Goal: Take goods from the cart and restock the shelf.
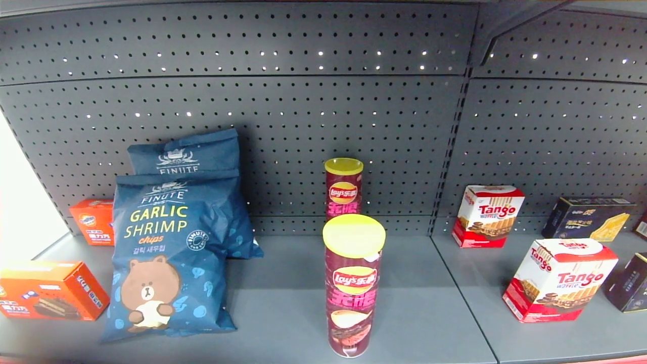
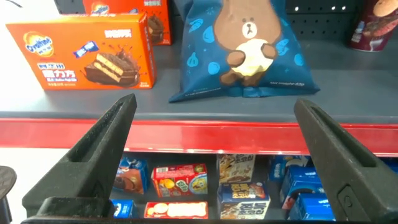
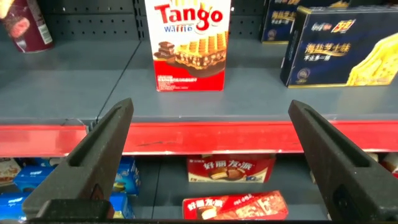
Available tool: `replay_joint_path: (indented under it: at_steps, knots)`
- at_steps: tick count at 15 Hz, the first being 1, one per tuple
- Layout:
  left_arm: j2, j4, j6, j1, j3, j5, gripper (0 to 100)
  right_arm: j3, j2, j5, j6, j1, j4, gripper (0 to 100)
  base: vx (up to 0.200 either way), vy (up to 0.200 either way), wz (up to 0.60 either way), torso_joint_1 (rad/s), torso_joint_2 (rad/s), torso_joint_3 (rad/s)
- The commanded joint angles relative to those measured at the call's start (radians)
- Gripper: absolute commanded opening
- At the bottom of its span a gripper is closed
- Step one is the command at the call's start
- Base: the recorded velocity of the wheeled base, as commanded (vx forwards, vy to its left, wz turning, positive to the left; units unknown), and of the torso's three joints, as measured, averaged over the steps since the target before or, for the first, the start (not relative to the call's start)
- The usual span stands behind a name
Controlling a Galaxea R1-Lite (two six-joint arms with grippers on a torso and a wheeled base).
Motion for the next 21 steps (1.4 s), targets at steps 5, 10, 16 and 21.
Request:
replay_joint_path:
  at_steps: [5, 10, 16, 21]
  knots:
    - [0.0, -0.001, -0.001, 0.0, 0.0, 0.002, 100, 0.0, 0.001, 0.0, 0.0, 0.001, -0.001, 100, 0.0, 0.0, 0.0, 0.0, 0.0, 0.0]
    - [0.0, -0.001, 0.003, 0.0, 0.0, 0.001, 100, 0.0, 0.001, 0.0, 0.0, -0.001, 0.0, 100, 0.0, 0.0, 0.0, 0.0, 0.0, 0.0]
    - [0.0, -0.001, -0.003, 0.0, 0.0, 0.004, 100, 0.0, 0.001, 0.0, 0.0, -0.001, 0.0, 100, 0.067, 0.0, 0.0, 0.0, 0.0, 0.002]
    - [0.0, -0.001, -0.005, 0.0, 0.0, 0.005, 100, 0.0, 0.001, 0.0, 0.0, -0.001, 0.0, 100, 0.0, 0.0, 0.0, 0.0, 0.0, 0.0]
